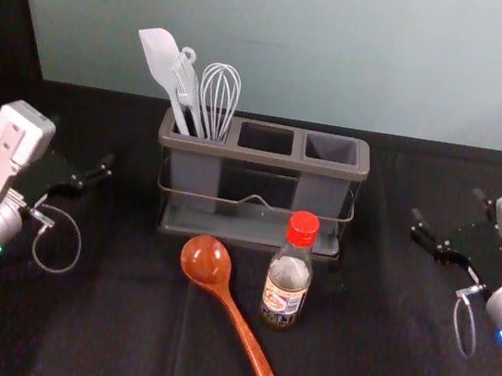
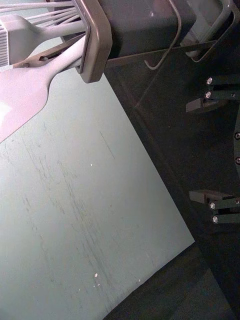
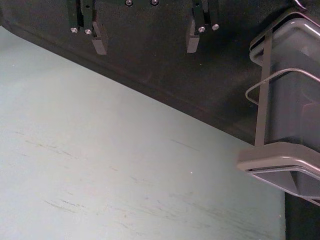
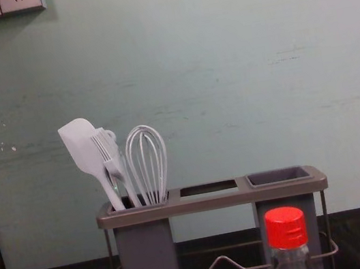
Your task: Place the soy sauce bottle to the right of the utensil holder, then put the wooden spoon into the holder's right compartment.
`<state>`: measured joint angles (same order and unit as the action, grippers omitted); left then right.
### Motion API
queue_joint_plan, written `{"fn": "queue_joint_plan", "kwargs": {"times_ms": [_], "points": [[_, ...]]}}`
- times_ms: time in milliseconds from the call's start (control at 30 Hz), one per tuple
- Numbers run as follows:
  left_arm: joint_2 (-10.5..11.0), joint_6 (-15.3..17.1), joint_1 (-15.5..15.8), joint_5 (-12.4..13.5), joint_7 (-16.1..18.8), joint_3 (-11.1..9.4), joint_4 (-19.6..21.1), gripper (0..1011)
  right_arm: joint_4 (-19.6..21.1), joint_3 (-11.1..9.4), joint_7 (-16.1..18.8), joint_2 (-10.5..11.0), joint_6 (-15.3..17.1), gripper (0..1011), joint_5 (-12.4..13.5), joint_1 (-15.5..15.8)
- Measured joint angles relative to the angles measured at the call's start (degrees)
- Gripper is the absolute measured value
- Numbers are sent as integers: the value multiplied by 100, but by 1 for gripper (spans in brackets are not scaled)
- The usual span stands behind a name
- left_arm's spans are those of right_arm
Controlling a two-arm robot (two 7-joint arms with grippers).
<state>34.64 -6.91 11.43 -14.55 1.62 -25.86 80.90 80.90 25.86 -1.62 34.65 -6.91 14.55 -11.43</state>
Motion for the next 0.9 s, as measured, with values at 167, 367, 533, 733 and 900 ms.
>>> {"fn": "queue_joint_plan", "kwargs": {"times_ms": [167,367,533,733,900], "points": [[0,0,0,0,0,0,0,1005,0,0,0,0,0,1006,0,0],[0,0,0,0,0,0,0,1005,0,0,0,0,0,1006,0,0],[0,0,0,0,0,0,0,1005,0,0,0,0,0,1006,0,0],[0,0,0,0,0,0,0,1005,0,0,0,0,0,1006,0,0],[0,0,0,0,0,0,0,1005,0,0,0,0,0,1006,0,0]]}}
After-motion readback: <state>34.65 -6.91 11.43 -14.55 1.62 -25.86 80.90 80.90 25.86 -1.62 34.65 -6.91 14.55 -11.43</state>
